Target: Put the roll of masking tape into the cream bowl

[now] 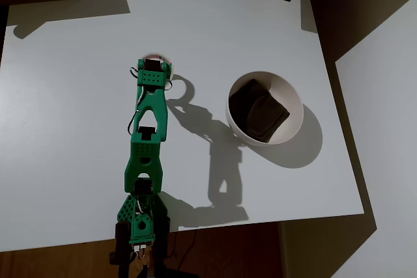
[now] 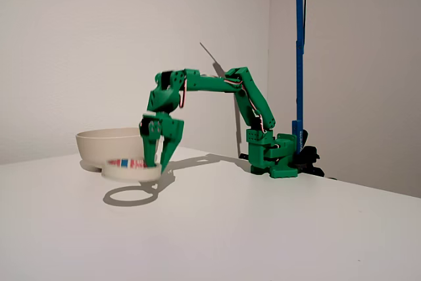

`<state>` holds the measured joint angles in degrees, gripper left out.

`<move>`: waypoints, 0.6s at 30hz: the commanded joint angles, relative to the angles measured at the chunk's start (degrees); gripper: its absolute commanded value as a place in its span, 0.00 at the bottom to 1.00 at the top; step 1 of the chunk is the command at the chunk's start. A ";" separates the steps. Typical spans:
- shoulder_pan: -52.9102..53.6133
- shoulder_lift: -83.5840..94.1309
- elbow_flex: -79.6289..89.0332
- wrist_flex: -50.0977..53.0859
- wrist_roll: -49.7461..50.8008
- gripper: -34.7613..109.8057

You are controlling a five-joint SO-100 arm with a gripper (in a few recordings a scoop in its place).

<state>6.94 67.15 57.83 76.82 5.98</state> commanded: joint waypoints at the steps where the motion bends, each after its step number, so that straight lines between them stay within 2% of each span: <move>1: 0.70 15.03 -3.08 1.41 1.85 0.18; 9: 0.88 28.30 -2.99 4.75 3.52 0.18; 18: 6.50 44.91 -2.99 8.44 3.16 0.18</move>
<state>10.37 99.84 57.83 83.76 8.70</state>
